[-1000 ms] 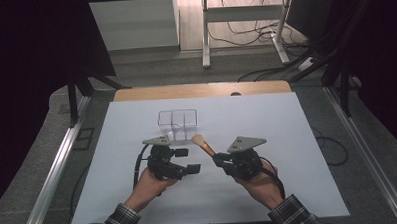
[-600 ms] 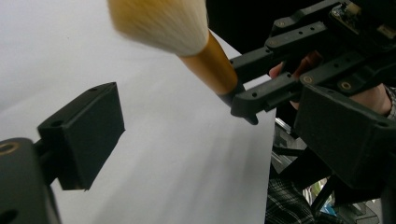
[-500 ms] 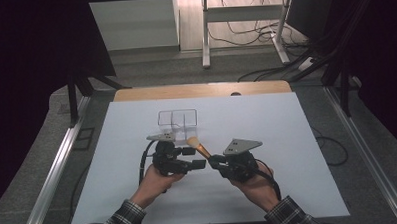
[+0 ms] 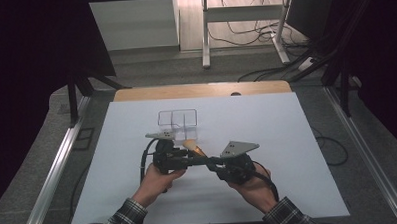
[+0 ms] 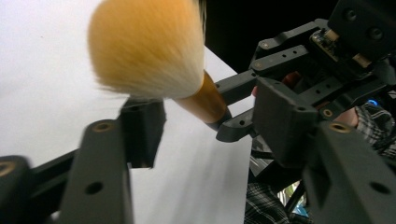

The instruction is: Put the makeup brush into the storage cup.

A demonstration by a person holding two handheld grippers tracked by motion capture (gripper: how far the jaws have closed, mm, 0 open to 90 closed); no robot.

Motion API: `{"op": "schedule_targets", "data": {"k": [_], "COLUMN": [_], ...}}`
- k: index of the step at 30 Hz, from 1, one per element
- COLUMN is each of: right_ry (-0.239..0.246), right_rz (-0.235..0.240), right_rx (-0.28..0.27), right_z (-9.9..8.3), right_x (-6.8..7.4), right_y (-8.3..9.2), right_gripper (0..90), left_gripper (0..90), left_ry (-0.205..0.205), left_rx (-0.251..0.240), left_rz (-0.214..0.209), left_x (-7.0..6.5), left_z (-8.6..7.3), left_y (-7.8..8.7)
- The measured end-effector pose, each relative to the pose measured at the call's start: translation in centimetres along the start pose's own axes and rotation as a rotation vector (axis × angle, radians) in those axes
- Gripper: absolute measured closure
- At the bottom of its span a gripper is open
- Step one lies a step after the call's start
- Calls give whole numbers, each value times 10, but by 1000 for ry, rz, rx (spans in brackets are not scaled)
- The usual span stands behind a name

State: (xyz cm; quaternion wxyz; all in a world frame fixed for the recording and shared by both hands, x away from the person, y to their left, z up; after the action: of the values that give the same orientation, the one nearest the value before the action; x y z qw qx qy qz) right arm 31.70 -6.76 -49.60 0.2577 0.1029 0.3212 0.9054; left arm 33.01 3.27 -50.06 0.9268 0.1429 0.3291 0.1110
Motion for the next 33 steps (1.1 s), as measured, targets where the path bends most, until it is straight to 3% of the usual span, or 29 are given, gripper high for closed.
{"op": "schedule_targets", "data": {"k": [5, 8, 9, 15, 23, 33], "right_ry": [8, 14, 17, 6, -25, -57], "right_rz": [9, 9, 10, 22, 47, 86], "right_rx": [-1, 9, 15, 21, 70, 110], "right_z": [0, -2, -3, -4, -10, -17], "right_x": [2, 2, 2, 2, 1, -3], "right_y": [-1, -3, -4, -7, -14, -18], "right_gripper": [737, 736, 736, 713, 506, 343], "left_gripper": [599, 695, 721, 726, 726, 725], "left_ry": [15, 42, 38, 22, 10, -22], "left_rx": [-5, -22, -15, -3, 2, 20], "left_rz": [17, -29, -18, 21, 65, 111], "left_x": [3, 1, 0, -1, 0, 0], "left_z": [-1, 0, 0, 0, 0, -1], "left_y": [1, 2, 1, 1, 3, 4]}}
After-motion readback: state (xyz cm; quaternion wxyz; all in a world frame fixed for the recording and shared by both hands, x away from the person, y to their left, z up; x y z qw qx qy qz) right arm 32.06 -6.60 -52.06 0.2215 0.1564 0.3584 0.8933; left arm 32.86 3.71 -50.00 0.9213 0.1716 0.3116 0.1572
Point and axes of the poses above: each handheld gripper's, and its own axes: y roughly backward along the jaws, z roughly out of its top, x roughly to its left, the point moved 9 cm from there along -y, roughly forward along the jaws, and after that the axes turned 2 degrees about x, right-handed, at the moved point
